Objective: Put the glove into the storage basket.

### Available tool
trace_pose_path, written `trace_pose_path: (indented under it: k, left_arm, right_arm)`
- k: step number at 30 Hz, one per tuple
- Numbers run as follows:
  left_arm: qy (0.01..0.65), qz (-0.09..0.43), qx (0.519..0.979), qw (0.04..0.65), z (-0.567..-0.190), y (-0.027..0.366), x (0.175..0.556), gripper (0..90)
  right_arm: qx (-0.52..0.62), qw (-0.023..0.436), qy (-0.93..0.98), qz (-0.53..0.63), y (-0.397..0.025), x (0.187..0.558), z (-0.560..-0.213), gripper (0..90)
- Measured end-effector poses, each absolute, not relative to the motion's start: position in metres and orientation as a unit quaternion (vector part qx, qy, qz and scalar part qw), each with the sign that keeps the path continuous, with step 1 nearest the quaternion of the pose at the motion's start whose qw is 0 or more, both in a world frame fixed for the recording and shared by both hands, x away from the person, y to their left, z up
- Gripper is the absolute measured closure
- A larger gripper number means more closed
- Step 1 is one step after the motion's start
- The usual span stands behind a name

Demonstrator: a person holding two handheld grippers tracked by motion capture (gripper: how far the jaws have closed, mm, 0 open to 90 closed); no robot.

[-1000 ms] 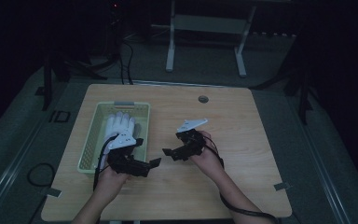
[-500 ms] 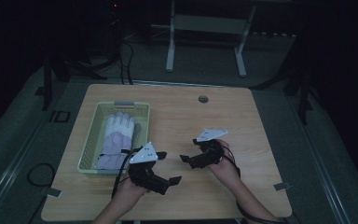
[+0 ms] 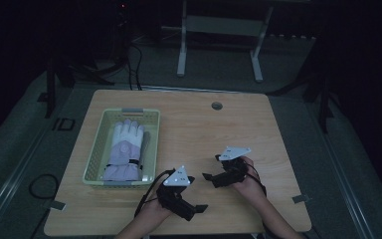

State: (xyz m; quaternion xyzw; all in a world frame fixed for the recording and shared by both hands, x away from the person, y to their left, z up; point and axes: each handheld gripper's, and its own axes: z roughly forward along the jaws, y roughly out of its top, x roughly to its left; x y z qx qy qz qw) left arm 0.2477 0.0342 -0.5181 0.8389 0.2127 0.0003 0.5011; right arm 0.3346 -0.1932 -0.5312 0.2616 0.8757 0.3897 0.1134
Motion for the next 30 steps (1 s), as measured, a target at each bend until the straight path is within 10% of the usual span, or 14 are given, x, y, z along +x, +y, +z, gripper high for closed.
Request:
trace_pose_path:
  k: [30]
  left_arm:
    - [0.156, 0.028, 0.871, 0.465, -0.566, 0.001, 0.251, 2.2]
  right_arm:
    - [0.286, 0.180, 0.856, 0.392, -0.255, 0.322, -0.559, 12.1]
